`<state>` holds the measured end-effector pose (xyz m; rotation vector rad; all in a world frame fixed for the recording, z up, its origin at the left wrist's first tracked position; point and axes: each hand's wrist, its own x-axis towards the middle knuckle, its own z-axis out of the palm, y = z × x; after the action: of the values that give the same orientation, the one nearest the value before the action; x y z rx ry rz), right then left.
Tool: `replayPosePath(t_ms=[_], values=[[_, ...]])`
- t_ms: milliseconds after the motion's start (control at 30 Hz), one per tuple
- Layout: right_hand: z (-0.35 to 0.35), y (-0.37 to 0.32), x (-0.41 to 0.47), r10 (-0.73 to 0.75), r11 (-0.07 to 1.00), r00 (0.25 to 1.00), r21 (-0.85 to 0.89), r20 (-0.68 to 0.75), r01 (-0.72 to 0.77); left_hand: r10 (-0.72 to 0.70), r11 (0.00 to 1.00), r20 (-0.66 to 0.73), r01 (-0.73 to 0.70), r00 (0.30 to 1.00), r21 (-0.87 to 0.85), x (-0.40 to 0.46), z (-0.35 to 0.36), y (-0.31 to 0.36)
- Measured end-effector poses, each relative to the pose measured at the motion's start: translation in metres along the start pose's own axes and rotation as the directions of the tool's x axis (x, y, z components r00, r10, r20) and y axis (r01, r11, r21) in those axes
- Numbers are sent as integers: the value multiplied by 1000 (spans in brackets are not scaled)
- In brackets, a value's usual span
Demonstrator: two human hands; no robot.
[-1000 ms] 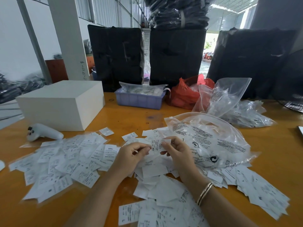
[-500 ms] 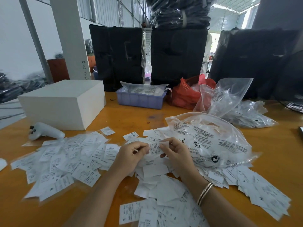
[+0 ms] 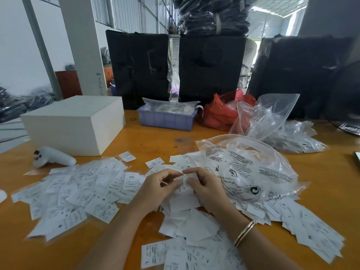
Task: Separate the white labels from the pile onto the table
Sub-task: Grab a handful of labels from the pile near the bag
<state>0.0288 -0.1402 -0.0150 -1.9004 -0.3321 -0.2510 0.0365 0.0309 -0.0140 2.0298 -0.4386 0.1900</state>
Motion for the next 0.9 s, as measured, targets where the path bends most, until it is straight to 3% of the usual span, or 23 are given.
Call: replayPosePath(t_ms=[67,267,467,667,767,900], values=[[2,0,0,-24,999,1000,-23,6,24,-7,999,23,7,1000,-37,-1,1,1],[-1,-2,2,42,994,991,106,-128,-29,-22,991,-100,9,995,-131,1,-1,1],[3,-7,-2,1,1000,999,-19,36,0,-14,992,-64,6,998,-127,1,0,0],[-1,-10,-2,54,998,988,21,141,-58,-9,997,-85,2,996,-84,0,-4,2],[-4,-14,-2,1,1000,1000,1,14,-1,-37,998,-300,23,953,-51,1,-11,2],[-27,-27,9,-156,988,925,-66,-346,142,52,967,-622,115,781,225,3,-21,-6]])
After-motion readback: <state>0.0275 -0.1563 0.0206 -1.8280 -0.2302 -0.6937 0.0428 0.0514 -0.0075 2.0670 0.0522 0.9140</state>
